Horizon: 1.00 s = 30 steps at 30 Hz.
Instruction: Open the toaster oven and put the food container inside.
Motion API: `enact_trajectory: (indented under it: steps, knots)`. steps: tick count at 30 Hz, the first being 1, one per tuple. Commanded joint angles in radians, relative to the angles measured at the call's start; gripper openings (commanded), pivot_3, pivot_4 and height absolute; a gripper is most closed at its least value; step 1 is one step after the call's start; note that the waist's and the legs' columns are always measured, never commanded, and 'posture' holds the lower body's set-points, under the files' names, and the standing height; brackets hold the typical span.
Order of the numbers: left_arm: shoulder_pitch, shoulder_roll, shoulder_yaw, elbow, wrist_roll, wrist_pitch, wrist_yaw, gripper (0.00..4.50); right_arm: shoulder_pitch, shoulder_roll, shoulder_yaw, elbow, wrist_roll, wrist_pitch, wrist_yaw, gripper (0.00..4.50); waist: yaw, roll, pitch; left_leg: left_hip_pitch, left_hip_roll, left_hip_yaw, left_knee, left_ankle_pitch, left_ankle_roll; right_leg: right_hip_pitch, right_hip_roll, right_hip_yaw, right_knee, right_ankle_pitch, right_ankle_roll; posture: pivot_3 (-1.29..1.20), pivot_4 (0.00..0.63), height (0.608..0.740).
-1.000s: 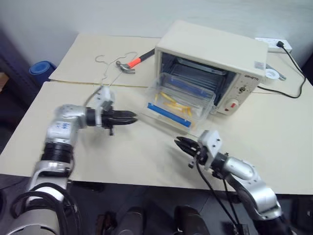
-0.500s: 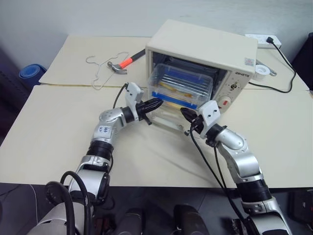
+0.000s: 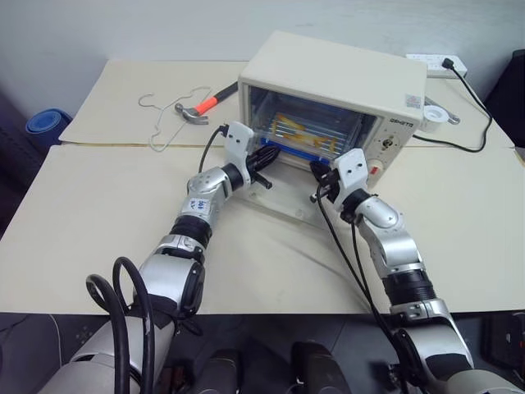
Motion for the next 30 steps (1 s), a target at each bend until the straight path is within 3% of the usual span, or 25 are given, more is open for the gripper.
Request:
enact_trajectory:
  steps: [1, 4, 7, 10, 13, 19, 25, 30]
  knots:
    - [0.105, 0.114, -0.010, -0.222, -0.019, 0.035, -0.168, 0.97, 0.117, -0.050, -0.037, -0.258, 0.057, 0.035, 0.052, 0.00, -0.004, 0.000, 0.000, 0.000, 0.000, 0.001, 0.000, 0.000, 0.000, -0.002, 0.000, 0.000, 0.001, 0.000, 0.000, 0.00, 0.150, 0.740]
    - [0.263, 0.231, 0.017, -0.526, -0.163, 0.138, -0.398, 1.86, 0.243, -0.134, -0.102, -0.409, 0.126, 0.091, 0.120, 0.00, -0.008, 0.000, 0.000, 0.000, 0.001, 0.002, -0.005, -0.001, -0.001, -0.008, 0.000, 0.001, 0.002, 0.000, 0.000, 0.00, 0.150, 0.740]
    - [0.404, 0.360, 0.036, -0.719, -0.245, 0.174, -0.571, 2.70, 0.356, -0.235, -0.161, -0.424, 0.151, 0.128, 0.186, 0.00, -0.003, 0.000, 0.000, 0.000, 0.001, 0.002, -0.004, -0.001, -0.002, -0.007, 0.000, 0.002, 0.001, 0.000, 0.000, 0.00, 0.150, 0.740]
    - [0.507, 0.456, 0.059, -0.806, -0.284, 0.234, -0.625, 3.52, 0.423, -0.335, -0.127, -0.357, 0.090, 0.100, 0.266, 0.00, 0.003, 0.001, 0.000, 0.001, 0.001, 0.002, -0.001, -0.001, -0.001, -0.003, 0.000, 0.002, -0.002, 0.000, 0.000, 0.00, 0.150, 0.740]
    - [0.585, 0.490, 0.103, -0.886, -0.344, 0.302, -0.622, 4.48, 0.400, -0.329, -0.084, -0.305, 0.082, 0.097, 0.296, 0.00, 0.006, 0.001, 0.000, 0.004, 0.001, 0.002, 0.001, -0.001, -0.001, 0.001, 0.000, 0.002, -0.003, 0.000, -0.001, 0.00, 0.150, 0.740]
    - [0.687, 0.448, 0.197, -1.014, -0.417, 0.340, -0.506, 4.48, 0.285, -0.224, -0.034, -0.242, 0.098, 0.038, 0.316, 0.00, 0.003, 0.001, 0.000, 0.005, 0.002, 0.002, 0.001, -0.002, -0.001, 0.002, 0.000, 0.003, -0.002, 0.000, -0.001, 0.00, 0.150, 0.740]
    - [0.751, 0.408, 0.281, -1.099, -0.450, 0.373, -0.340, 4.48, 0.199, -0.120, -0.123, -0.239, 0.200, -0.044, 0.295, 0.00, 0.002, 0.001, 0.000, 0.005, 0.003, 0.002, 0.000, -0.002, -0.002, 0.001, 0.000, 0.002, -0.002, 0.000, -0.001, 0.00, 0.150, 0.740]
    - [0.792, 0.421, 0.330, -1.106, -0.393, 0.329, -0.233, 4.48, 0.093, -0.034, -0.277, -0.310, 0.507, 0.017, 0.313, 0.00, 0.002, 0.001, 0.000, 0.005, 0.003, 0.002, 0.001, -0.002, -0.002, 0.001, 0.000, 0.002, -0.002, 0.000, -0.001, 0.00, 0.150, 0.740]
